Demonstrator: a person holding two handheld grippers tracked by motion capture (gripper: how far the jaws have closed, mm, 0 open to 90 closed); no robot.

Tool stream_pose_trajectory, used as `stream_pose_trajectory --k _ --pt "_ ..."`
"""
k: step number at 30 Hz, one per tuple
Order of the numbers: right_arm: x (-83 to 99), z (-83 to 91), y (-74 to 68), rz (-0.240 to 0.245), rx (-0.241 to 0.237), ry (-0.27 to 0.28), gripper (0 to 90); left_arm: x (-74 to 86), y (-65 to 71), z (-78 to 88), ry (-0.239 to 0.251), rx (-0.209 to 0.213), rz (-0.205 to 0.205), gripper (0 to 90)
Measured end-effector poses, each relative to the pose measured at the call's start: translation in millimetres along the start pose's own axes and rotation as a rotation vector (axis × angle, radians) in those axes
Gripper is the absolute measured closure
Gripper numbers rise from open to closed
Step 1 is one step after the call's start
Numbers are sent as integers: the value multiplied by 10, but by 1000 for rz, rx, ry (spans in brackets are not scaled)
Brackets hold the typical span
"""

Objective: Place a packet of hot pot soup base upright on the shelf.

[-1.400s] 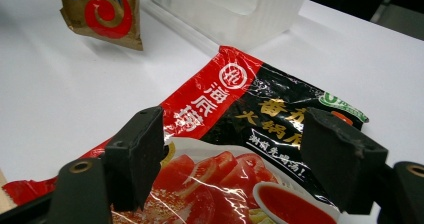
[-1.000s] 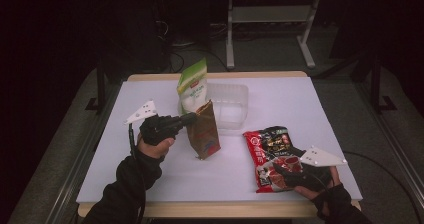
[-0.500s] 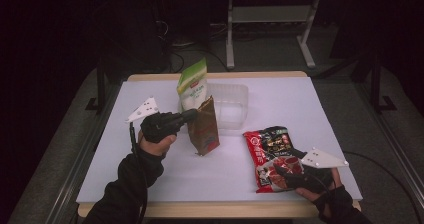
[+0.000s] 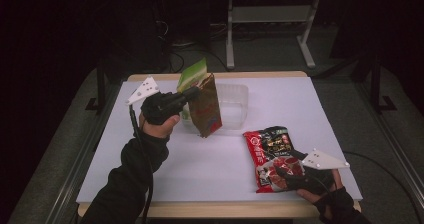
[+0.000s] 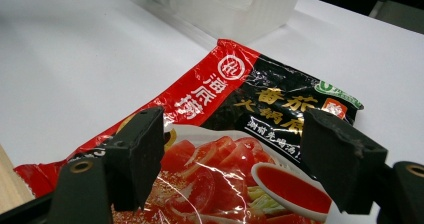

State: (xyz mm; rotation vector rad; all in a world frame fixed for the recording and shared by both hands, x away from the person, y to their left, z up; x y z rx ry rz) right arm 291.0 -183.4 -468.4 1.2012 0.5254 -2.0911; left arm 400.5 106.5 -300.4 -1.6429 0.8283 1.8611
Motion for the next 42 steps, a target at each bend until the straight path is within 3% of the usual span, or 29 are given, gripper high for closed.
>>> stream_pose_trajectory --k 9,13,21,27,29,42 --pt "27 5 4 -3 -10 -4 251 -96 -164 -305 3 -87 28 880" --pt "48 1 4 -6 -13 -11 251 -61 -243 -441 -18 -152 -3 880" --pt "53 18 4 -4 -13 -9 251 -110 -338 -588 -16 -199 -21 880" --pt "56 16 -2 -2 -17 -9 250 26 -401 -756 -59 -265 -76 879" --pt "58 14 -5 -3 -18 -10 249 75 -432 -801 -68 -282 -76 880" --pt "70 8 -12 -6 -27 -14 249 454 -472 -1021 -132 -302 -72 878"
Point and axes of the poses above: each handheld gripper's, and its own axes: z roughly backward along the jaws, x roughly out of its underside, y roughly to its right, the point moved 9 cm from there along -z, roughly forward along the jaws, and after that the axes turned 7 degrees about -x, right-handed, at the moved point
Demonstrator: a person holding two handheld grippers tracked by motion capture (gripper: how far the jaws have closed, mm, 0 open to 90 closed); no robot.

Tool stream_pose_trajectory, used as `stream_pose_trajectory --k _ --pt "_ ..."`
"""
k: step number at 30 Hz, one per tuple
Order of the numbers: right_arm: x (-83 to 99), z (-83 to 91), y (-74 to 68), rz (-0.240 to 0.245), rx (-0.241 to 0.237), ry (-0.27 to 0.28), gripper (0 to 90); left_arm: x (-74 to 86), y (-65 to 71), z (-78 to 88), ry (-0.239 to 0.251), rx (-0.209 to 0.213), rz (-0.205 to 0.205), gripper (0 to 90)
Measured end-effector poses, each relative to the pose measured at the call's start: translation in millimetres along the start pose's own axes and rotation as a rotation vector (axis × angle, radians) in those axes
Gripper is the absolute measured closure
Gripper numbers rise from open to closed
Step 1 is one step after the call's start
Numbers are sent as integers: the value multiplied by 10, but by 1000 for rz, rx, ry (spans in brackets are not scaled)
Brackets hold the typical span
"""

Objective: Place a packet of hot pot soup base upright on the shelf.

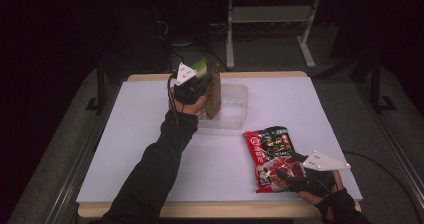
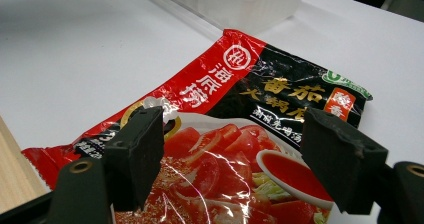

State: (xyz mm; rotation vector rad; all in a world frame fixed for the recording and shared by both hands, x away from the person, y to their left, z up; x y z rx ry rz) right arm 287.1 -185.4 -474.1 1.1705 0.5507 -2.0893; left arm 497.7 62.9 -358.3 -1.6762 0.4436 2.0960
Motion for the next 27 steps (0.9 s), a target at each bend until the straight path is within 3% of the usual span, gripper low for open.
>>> stream_pose_trajectory --k 8,17,27 --pt "2 -6 -4 7 -3 -2 248 150 28 -10 -8 14 15 874" --pt "4 -24 -23 8 -7 -11 249 196 72 107 -4 81 -18 830" --pt "4 -42 -37 13 -17 -13 248 235 68 184 -1 119 -14 707"
Point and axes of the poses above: each handheld gripper's, and its own axes: z roughly backward along the jaws, x roughly out of its underside, y roughly to its right, the point moved 9 cm from there along -z, roughly forward along the jaws, and after that the axes turned 7 degrees about -x, right-handed, at the moved point
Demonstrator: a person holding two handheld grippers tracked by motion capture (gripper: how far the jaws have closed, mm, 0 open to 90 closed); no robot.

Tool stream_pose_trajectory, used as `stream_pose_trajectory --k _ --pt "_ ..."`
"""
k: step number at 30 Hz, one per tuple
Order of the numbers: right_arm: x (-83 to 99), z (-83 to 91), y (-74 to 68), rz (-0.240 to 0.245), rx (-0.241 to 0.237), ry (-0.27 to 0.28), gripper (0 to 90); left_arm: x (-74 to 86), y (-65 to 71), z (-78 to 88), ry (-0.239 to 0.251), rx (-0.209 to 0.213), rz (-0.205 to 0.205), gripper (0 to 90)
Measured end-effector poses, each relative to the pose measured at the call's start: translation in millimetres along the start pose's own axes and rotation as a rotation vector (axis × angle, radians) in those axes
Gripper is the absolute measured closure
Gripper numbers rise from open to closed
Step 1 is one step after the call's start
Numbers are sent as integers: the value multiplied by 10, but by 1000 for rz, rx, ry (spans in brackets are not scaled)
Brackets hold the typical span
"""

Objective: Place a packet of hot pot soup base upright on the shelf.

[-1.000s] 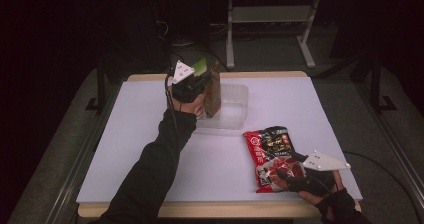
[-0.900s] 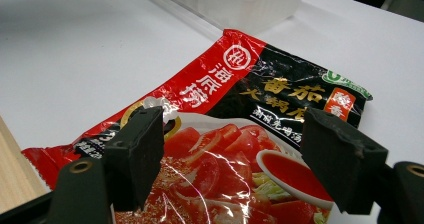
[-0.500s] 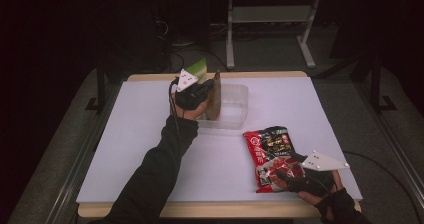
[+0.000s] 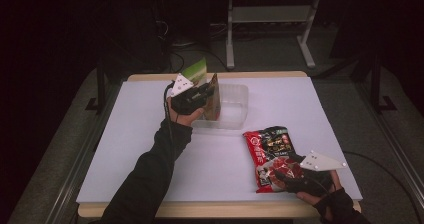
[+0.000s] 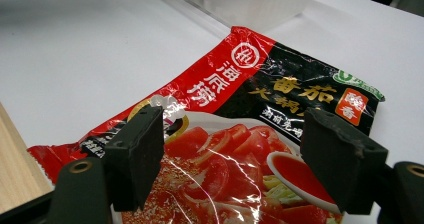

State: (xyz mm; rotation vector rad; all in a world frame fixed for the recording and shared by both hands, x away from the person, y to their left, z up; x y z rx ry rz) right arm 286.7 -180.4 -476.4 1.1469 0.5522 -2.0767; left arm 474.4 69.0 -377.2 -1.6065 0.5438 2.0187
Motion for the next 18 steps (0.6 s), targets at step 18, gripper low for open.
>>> stream_pose_trajectory --k 18 --pt "3 -3 -15 3 -3 -4 248 43 105 150 -26 19 -82 598"
Point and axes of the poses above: each handheld gripper's, and its own axes: z roughly backward along the jaws, x roughly out of its underside, y roughly to its right, the point moved 9 cm from there along -z, roughly forward along the jaws, and after that the axes turned 7 degrees about -x, right-handed, at the moved point
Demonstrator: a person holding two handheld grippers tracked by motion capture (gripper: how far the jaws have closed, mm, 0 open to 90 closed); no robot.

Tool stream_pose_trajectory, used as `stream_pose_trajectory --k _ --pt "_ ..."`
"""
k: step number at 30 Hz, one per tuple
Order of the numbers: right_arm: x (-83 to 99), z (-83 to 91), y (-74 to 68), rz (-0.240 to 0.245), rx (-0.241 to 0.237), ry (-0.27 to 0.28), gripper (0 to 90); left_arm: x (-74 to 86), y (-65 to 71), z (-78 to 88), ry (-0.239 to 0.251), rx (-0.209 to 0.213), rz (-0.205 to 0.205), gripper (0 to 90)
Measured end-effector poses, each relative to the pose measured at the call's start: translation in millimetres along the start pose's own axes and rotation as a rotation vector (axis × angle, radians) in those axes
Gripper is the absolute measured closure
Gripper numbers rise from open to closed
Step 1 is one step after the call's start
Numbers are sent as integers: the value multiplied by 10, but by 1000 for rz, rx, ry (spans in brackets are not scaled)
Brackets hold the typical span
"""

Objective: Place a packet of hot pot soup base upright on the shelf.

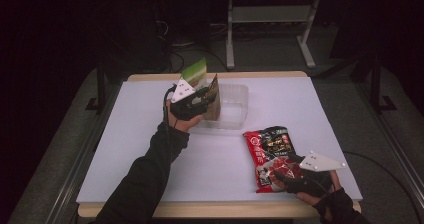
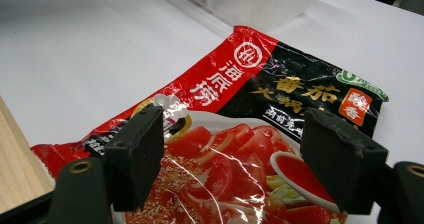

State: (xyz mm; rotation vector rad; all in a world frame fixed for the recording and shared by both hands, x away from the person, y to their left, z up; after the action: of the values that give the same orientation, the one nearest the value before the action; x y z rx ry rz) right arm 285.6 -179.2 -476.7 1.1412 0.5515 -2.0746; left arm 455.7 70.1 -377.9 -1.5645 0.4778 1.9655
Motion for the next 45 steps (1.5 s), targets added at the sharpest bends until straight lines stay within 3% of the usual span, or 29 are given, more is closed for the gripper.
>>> stream_pose_trajectory --k 10,23,25,35,40,45 --pt "1 -9 -5 4 -1 -4 247 64 17 123 -9 -18 -42 470" --pt "3 -15 -9 5 -1 -6 248 140 7 285 0 -16 -53 439" --pt "3 -14 -8 7 1 -7 248 163 9 311 -5 -21 -74 436" --pt "7 -2 23 5 10 -10 248 379 39 511 -44 15 -123 429" --pt "14 10 61 -3 22 -11 250 509 56 624 -72 51 -122 434" --pt "29 -5 85 -9 34 -22 250 641 68 709 -114 60 -138 428"
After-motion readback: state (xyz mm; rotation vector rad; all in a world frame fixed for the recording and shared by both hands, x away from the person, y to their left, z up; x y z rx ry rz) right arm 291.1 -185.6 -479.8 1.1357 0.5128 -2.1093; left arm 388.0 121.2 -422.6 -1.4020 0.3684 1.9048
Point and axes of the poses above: each handheld gripper's, and its own axes: z roughly backward along the jaws, x roughly out of its underside, y roughly to its right, the point moved 9 cm from there along -z, roughly forward along the jaws, and after that the axes turned 7 degrees about -x, right-handed, at the moved point
